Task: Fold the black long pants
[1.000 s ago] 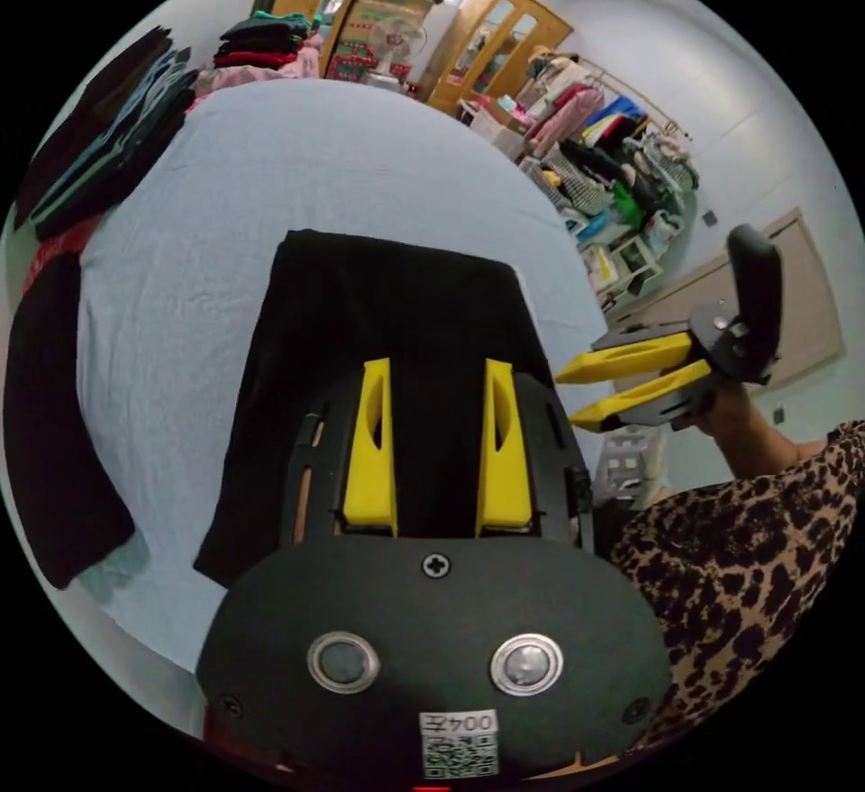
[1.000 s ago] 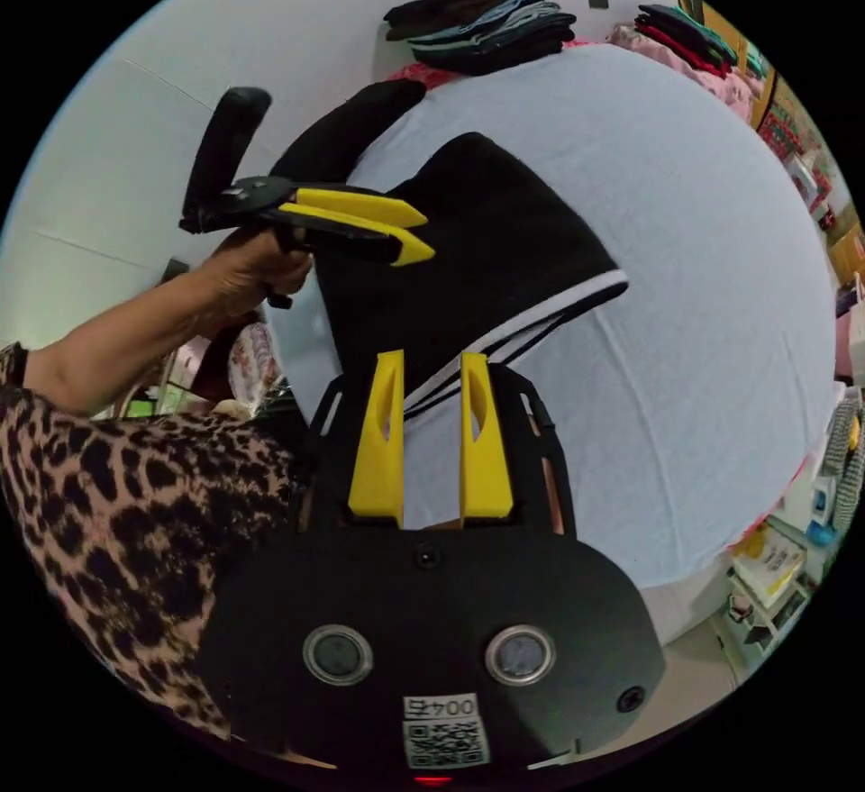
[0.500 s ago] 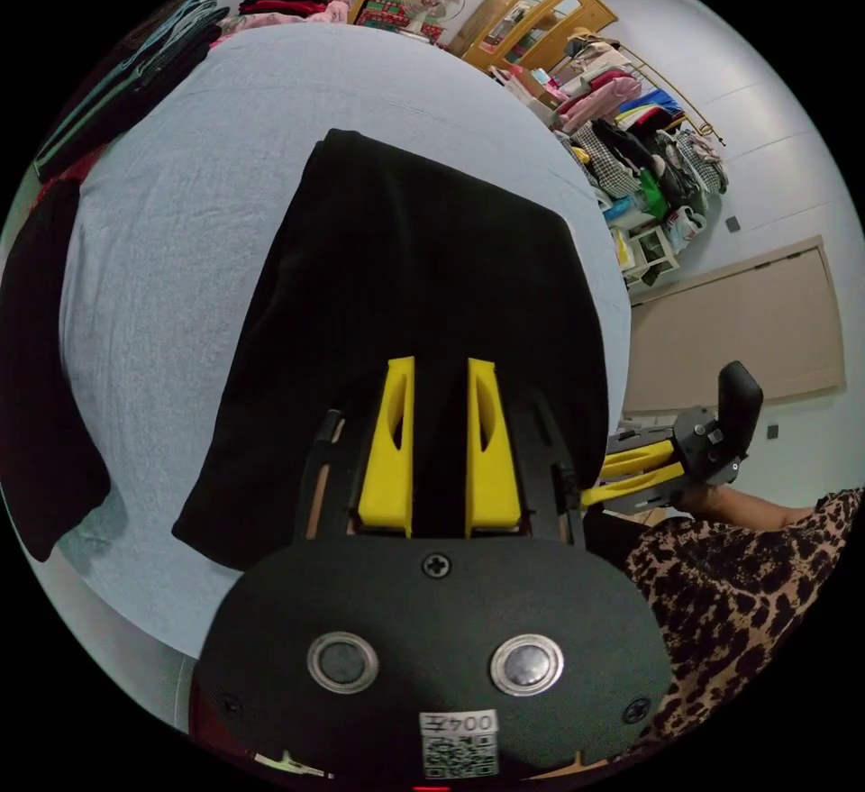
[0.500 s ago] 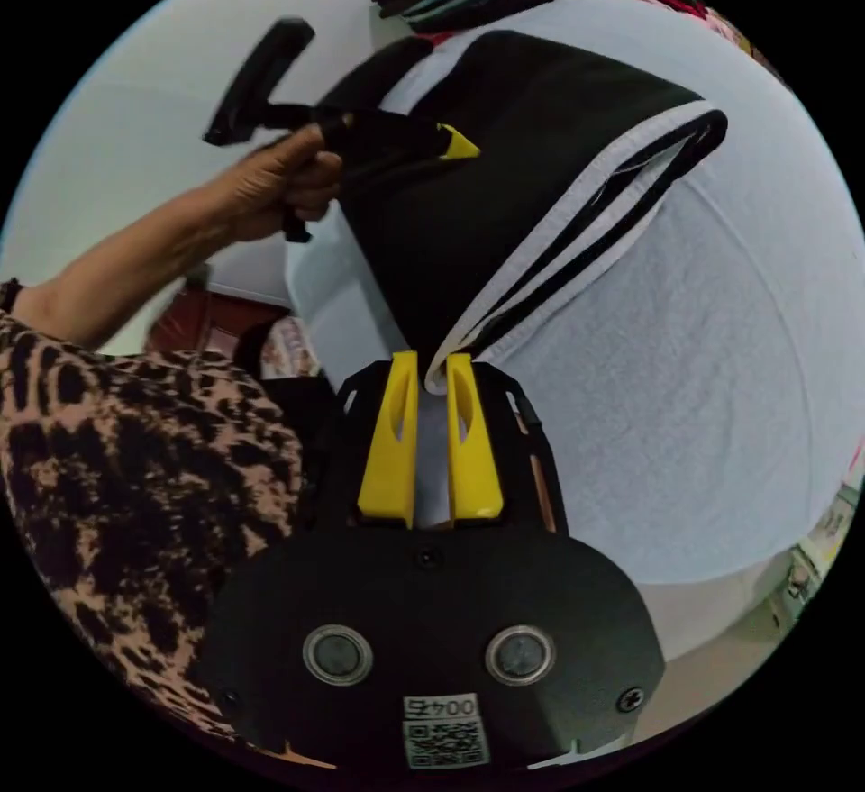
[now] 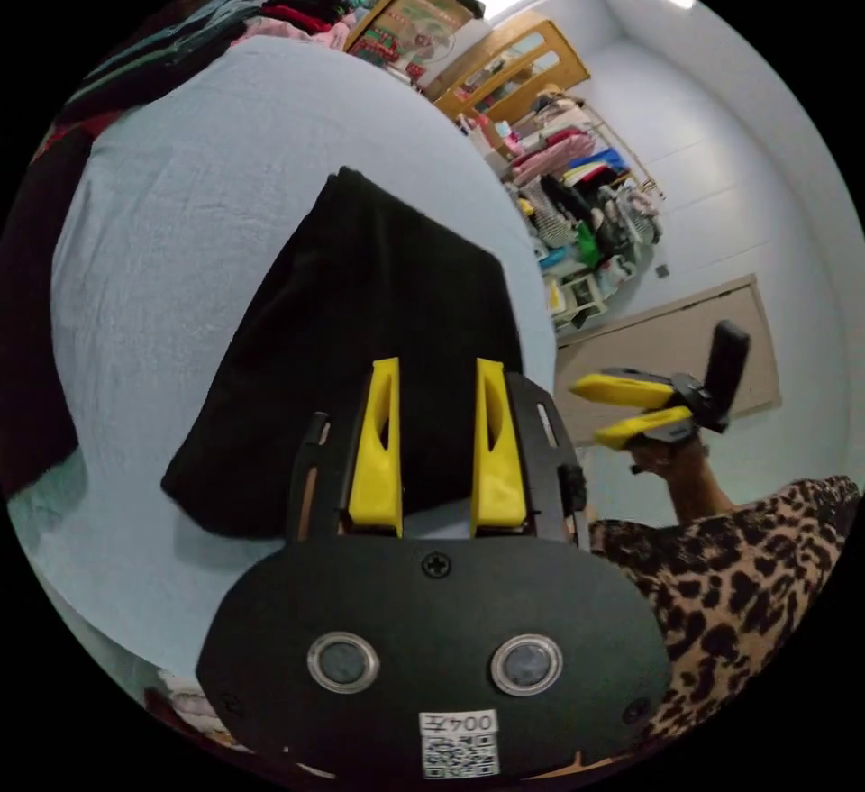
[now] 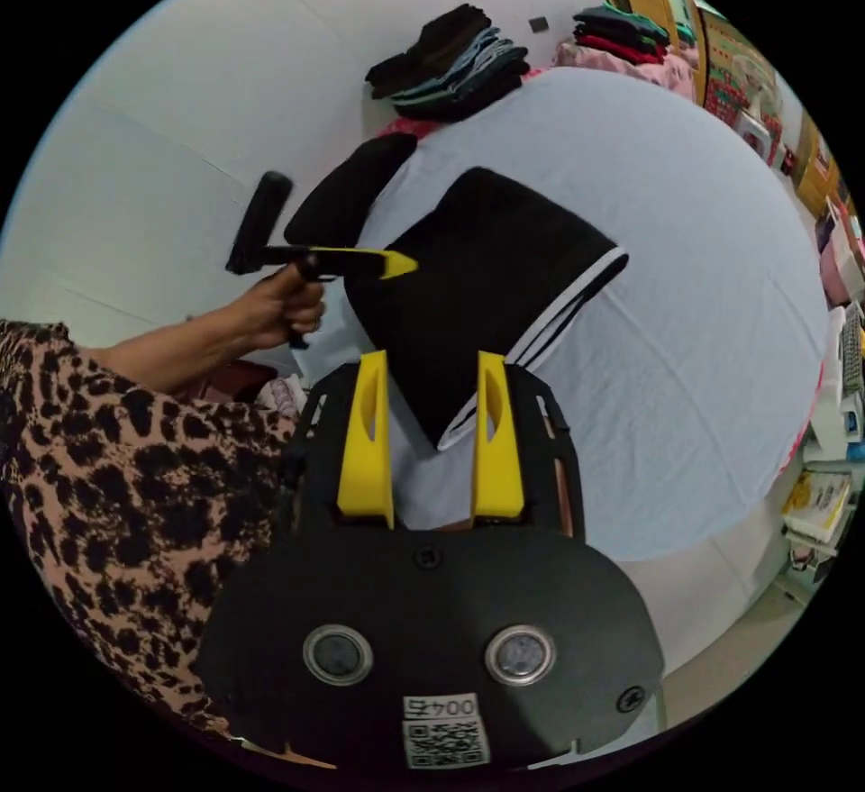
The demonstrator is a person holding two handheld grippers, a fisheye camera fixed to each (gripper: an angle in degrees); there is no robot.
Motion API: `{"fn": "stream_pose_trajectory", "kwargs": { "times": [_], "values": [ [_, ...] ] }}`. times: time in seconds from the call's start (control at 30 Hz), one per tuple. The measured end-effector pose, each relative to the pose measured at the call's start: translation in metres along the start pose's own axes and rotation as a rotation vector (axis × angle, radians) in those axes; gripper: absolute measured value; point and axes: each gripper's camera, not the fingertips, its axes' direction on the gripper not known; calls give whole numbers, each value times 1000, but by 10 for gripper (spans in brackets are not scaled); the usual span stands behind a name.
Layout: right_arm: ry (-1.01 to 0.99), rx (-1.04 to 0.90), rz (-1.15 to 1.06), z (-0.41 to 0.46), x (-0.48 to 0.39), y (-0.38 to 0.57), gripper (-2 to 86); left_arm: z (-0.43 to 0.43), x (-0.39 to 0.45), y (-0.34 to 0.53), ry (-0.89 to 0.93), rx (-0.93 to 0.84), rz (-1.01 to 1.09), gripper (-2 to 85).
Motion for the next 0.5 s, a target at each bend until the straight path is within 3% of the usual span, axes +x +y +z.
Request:
{"fn": "stream_pose_trajectory", "kwargs": {
  "times": [0.1, 0.2, 0.27, 0.5],
  "values": [
    [24, -2, 37, 10, 12, -13, 151, -52, -15, 39, 107, 121, -66, 133],
    [-158, 86, 215, 16, 62, 4, 167, -82, -45, 92, 153, 179, -194, 148],
    [-360, 140, 372, 38, 110, 29, 189, -76, -75, 127, 220, 162, -322, 167],
    [-583, 87, 526, 125, 155, 52, 215, -16, -114, 160, 506, 193, -589, 239]
  ]
}}
